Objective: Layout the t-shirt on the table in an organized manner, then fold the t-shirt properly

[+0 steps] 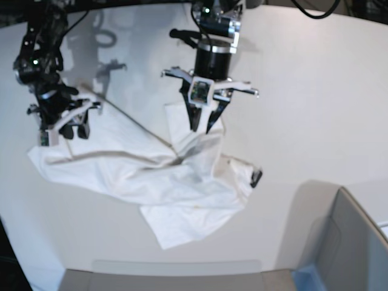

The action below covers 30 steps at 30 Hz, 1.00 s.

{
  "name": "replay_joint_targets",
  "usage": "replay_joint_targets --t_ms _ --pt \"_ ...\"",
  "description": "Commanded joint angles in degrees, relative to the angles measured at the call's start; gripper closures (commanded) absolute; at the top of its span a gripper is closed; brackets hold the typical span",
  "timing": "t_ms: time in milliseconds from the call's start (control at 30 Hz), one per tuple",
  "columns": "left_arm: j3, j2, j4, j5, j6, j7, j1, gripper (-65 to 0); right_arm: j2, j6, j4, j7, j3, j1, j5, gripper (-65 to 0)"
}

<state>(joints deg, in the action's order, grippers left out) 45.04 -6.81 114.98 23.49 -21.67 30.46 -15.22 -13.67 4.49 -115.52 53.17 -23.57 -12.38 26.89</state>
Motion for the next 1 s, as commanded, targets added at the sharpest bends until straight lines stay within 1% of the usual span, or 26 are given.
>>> replay_joint_targets --t_ms 0,67,167,333,533,600,700,767,900,967 --pt "0.02 0.35 1.20 0.82 -0.44 -1.84 0.15 -15.4 -0.88 0.39 -1.27 -1.43 -0.21 0.65 2.51 -24.0" --pt "0.02 0.35 1.20 0.82 -0.44 -1.84 0.15 -15.4 -1.32 0.39 -1.27 -1.34 -0.30 0.47 6.38 -24.0" --pt "0.02 0.35 1.20 0.82 -0.44 -1.93 0.15 -15.4 -2.11 0.39 -1.53 -1.34 -0.30 0.38 9.37 -24.0" --pt "-0.16 0.35 1.20 0.73 -0.44 -1.93 0.15 -15.5 -2.20 0.39 -1.53 -1.43 -0.30 0.56 9.28 -24.0" --pt "-3.32 0.43 0.85 0.65 0.00 -2.02 0.41 -15.8 -2.20 0.39 -1.53 -1.34 -0.38 0.47 9.19 -24.0" --pt "-3.32 0.43 0.85 0.65 0.09 -2.02 0.50 -17.7 -2.20 0.39 -1.53 -1.34 -0.56 0.38 9.11 -24.0" --pt "-3.15 0.52 0.32 0.56 0.09 -2.02 1.38 -23.8 -2.37 0.39 -1.53 -1.34 -0.56 -0.32 9.11 -24.0" --pt "-3.15 0.52 -1.09 -1.55 0.09 -2.02 2.70 -25.9 -3.34 0.39 -1.53 -1.34 -0.56 -0.41 9.11 -24.0" --pt "-3.32 0.43 -4.69 -10.34 0.18 -1.93 6.30 -26.6 -3.43 0.39 -1.53 -1.34 -0.65 -0.76 9.11 -24.0" --pt "-3.32 0.35 -6.01 -13.24 0.18 -1.84 8.06 -26.6 -3.43 0.39 -1.53 -1.43 -0.65 -1.02 9.11 -24.0"
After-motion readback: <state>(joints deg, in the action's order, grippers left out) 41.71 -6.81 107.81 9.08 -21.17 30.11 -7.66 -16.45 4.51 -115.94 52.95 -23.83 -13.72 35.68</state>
